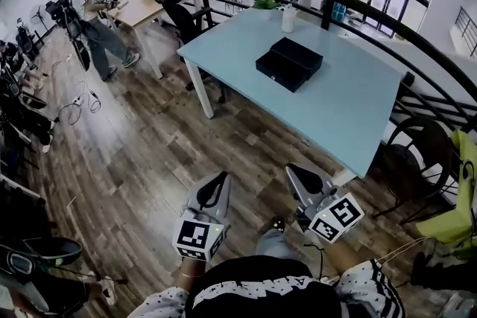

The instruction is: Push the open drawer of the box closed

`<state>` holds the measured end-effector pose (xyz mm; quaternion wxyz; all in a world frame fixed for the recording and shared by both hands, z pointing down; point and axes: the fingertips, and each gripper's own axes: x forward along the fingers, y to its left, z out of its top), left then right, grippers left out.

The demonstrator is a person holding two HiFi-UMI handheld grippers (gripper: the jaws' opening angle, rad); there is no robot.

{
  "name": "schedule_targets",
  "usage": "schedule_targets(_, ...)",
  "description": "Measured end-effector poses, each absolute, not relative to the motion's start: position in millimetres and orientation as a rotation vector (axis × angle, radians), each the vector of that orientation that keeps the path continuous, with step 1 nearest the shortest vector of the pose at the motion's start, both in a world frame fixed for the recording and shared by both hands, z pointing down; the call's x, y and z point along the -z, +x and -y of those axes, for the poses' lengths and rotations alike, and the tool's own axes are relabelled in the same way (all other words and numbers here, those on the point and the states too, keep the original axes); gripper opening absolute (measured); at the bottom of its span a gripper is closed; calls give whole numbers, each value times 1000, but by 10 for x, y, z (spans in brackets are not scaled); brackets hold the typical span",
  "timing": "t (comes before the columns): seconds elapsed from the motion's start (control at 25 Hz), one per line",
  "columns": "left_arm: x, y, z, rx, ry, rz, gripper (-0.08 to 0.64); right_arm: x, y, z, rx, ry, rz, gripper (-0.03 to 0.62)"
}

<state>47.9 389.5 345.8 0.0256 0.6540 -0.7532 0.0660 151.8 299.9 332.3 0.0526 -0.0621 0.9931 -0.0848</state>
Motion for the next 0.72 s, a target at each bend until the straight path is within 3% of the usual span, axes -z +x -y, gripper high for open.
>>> schedule_targets(0.72,-3229,317,-2651,-301,1887,2437,0,-3295,1371,-1541,312,-86,-2968,3)
